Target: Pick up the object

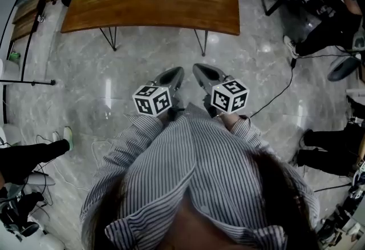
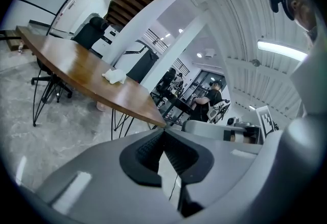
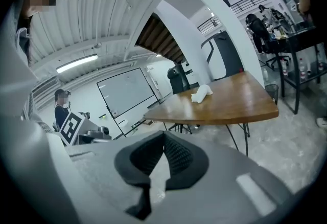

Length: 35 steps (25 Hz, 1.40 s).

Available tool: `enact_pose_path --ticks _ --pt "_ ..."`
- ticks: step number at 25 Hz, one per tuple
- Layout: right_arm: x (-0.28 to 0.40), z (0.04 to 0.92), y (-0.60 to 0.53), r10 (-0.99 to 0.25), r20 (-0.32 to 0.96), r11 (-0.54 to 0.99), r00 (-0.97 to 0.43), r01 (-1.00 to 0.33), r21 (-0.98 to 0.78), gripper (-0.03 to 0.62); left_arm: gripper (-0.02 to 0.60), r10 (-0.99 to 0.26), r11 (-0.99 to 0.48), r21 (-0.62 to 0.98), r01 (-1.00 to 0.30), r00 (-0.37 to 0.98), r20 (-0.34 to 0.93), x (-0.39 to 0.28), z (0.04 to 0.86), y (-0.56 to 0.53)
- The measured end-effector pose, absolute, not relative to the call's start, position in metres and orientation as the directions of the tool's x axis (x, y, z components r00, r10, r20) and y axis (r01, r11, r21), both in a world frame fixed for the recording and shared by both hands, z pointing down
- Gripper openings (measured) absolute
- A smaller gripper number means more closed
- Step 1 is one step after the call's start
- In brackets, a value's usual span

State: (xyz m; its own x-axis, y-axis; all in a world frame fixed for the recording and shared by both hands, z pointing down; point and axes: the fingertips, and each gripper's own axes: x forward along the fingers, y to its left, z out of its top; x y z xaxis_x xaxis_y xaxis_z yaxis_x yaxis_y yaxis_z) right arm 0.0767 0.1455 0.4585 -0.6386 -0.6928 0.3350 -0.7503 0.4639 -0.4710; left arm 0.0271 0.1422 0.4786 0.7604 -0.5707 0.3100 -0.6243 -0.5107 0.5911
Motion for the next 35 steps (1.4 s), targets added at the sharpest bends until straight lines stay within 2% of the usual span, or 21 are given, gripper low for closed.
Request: enact_pose_path --ticks 5,11,19,24,35 --pt "0.073 0.466 0.098 -0.688 0.341 0.463 -0.641 -0.749 -0.474 0.002 0.002 -0.563 -0.513 0.593 -0.621 0.765 0.314 0.027 0.485 0.088" --pt "0.077 0.454 0.005 -0.756 0.310 0.429 -0.576 -0.795 -0.429 0.002 0.002 -0.534 -0.559 0.585 -0.588 0.795 0.289 0.020 0.475 0.001" --pt "0.058 0.430 -0.123 -0.798 0.283 0.400 -0.532 -0.818 -0.413 0.002 0.002 -0.601 -0.556 0.560 -0.614 0.762 0.239 -0.019 0.447 -0.132" --pt "0.054 0.439 -0.150 -0.787 0.313 0.373 -0.532 -0.814 -0.445 0.002 0.002 -0.606 -0.564 0.535 -0.629 0.756 0.250 -0.022 0.451 -0.166" --pt "0.063 0.466 -0.184 -0.753 0.363 0.331 -0.549 -0.793 -0.511 0.002 0.002 -0.577 -0.518 0.611 -0.599 0.772 0.267 -0.012 0.476 -0.196"
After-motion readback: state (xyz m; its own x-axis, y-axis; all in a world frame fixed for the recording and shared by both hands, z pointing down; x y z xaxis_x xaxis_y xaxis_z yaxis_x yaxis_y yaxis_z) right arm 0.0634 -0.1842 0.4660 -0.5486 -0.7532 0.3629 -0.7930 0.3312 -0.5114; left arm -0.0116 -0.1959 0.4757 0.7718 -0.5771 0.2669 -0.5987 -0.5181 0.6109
